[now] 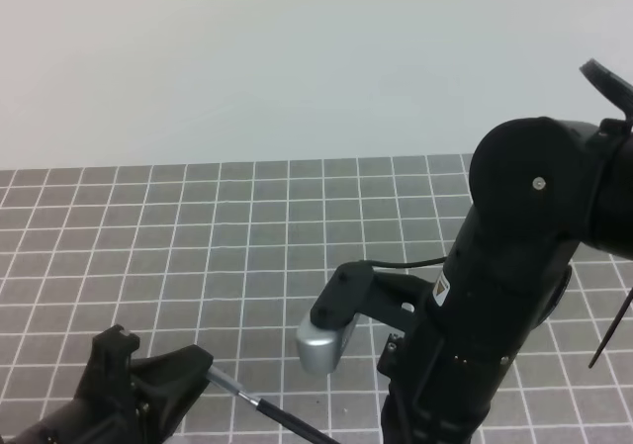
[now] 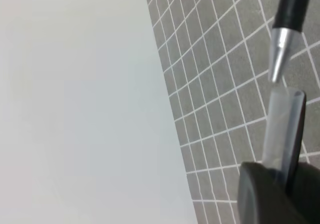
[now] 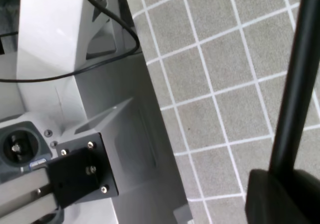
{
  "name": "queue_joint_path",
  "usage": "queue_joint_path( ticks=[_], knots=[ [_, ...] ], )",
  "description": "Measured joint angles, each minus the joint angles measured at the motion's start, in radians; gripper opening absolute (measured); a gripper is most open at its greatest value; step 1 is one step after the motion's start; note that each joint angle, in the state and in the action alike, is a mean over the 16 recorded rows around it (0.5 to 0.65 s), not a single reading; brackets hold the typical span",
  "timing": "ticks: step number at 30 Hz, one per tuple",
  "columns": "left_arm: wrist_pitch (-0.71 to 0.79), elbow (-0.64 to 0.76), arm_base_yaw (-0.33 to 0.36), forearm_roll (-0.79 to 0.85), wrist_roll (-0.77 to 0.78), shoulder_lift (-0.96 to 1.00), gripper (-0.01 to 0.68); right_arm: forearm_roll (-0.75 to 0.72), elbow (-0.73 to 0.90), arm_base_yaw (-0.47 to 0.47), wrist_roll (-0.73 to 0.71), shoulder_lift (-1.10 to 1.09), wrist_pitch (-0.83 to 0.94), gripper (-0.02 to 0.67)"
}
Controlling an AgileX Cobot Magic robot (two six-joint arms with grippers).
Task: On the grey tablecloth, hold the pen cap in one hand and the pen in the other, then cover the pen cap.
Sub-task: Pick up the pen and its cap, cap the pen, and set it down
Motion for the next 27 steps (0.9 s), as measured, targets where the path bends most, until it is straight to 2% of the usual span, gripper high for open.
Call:
queue_joint_path(
  ticks=[27],
  knots=[
    [-0.02,0.0,0.0,0.06,-0.017,0.0,0.001,-0.024,-0.006,0.0,-0.002,0.014,-0.006,0.001]
  ],
)
